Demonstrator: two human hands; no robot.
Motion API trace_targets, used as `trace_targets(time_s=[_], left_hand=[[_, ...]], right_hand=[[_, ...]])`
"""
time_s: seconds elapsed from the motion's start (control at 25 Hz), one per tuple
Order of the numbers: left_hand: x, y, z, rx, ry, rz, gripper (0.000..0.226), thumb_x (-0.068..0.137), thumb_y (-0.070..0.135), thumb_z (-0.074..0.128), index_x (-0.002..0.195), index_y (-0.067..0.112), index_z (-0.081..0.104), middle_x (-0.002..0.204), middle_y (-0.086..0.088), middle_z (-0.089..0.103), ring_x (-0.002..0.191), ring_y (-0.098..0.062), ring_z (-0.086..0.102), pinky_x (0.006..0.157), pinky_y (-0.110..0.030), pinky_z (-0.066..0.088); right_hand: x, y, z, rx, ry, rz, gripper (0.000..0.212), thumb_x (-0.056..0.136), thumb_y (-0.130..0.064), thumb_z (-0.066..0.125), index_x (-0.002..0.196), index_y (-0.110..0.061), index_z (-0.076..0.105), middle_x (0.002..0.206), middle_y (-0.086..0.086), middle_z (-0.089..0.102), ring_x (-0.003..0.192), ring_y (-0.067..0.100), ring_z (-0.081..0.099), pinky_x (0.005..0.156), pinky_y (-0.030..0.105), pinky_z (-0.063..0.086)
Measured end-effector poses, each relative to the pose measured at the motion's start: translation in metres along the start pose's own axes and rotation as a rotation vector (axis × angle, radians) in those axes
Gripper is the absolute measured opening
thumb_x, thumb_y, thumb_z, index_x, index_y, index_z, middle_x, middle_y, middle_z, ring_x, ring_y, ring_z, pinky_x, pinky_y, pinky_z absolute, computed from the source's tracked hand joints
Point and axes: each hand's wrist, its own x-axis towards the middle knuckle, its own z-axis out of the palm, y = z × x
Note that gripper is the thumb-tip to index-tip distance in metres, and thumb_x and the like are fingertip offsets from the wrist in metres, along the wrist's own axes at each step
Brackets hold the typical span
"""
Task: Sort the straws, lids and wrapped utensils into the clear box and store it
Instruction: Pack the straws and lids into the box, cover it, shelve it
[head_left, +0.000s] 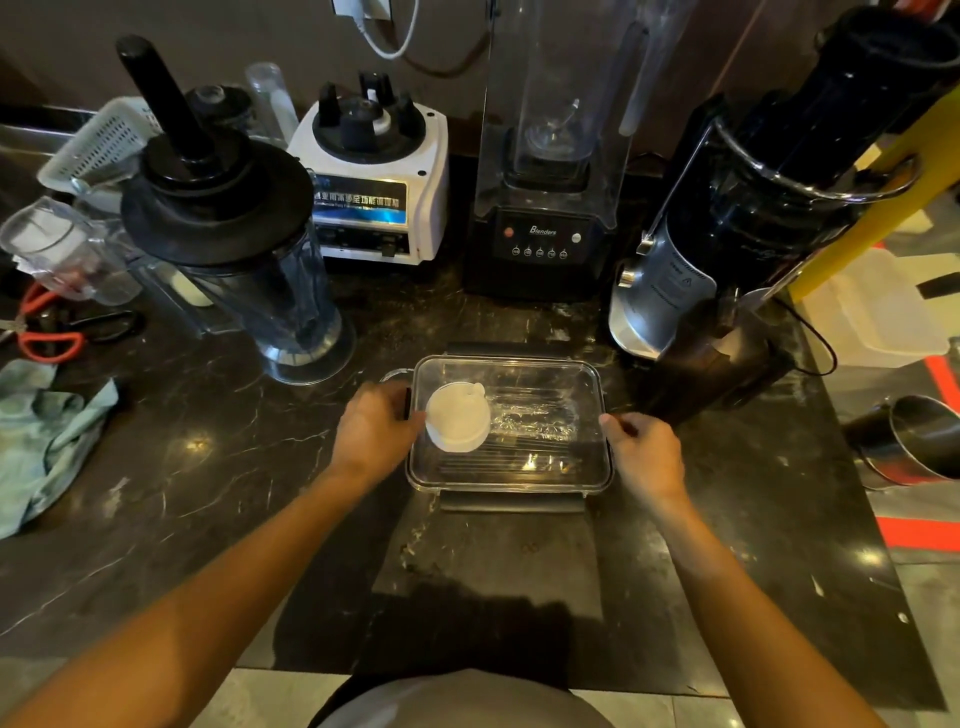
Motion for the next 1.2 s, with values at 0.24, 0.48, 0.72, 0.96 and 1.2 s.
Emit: trace_targets(time_s=[0.24,0.48,0.72,0.96,1.2], left_hand=[[0.035,0.047,0.032,0.405,-0.178,0.475,0.059,0.095,0.044,0.067,0.147,0.021,0.054,0.157,-0.007,0.048,0.143,-0.028,0.046,0.119,-0.049,0.036],[0.054,0.062,0.056,0.675,-0.325,0.512,0.075,0.097,0.058,0.055,0.157,0.019,0.036,0.166,-0.011,0.031,0.154,-0.029,0.024,0.123,-0.053,0.017],[0.062,0.068,0.059,0.64,-0.322,0.44,0.086,0.092,0.066,0.056,0.158,0.015,0.032,0.161,-0.011,0.039,0.149,-0.029,0.034,0.122,-0.05,0.018],[0.073,0.068,0.058,0.586,-0.335,0.417,0.089,0.087,0.07,0.061,0.156,0.02,0.036,0.151,-0.007,0.046,0.14,-0.028,0.042,0.118,-0.05,0.026],[0.084,0.069,0.061,0.577,-0.375,0.383,0.089,0.082,0.069,0.067,0.153,0.022,0.039,0.146,-0.006,0.048,0.136,-0.028,0.043,0.114,-0.049,0.03]], right_hand=[[-0.043,0.017,0.018,-0.292,-0.187,-0.159,0.124,0.069,-0.076,0.075,0.163,-0.02,0.016,0.162,0.008,0.025,0.148,0.029,0.031,0.116,0.049,0.039],[-0.052,0.025,0.016,-0.253,-0.202,-0.214,0.134,0.057,-0.084,0.07,0.163,-0.027,0.011,0.167,0.008,0.018,0.152,0.029,0.026,0.12,0.053,0.036],[-0.056,0.029,0.023,-0.391,-0.193,-0.247,0.134,0.07,-0.064,0.083,0.165,-0.019,-0.001,0.171,0.017,0.006,0.158,0.034,0.011,0.125,0.053,0.026],[-0.057,0.032,0.032,-0.395,-0.112,-0.27,0.122,0.077,-0.056,0.083,0.165,-0.016,0.009,0.169,0.021,0.012,0.156,0.037,0.02,0.123,0.049,0.03],[-0.05,0.035,0.035,-0.426,-0.062,-0.287,0.118,0.068,-0.064,0.083,0.159,-0.016,0.024,0.159,0.017,0.03,0.138,0.038,0.048,0.108,0.053,0.049]])
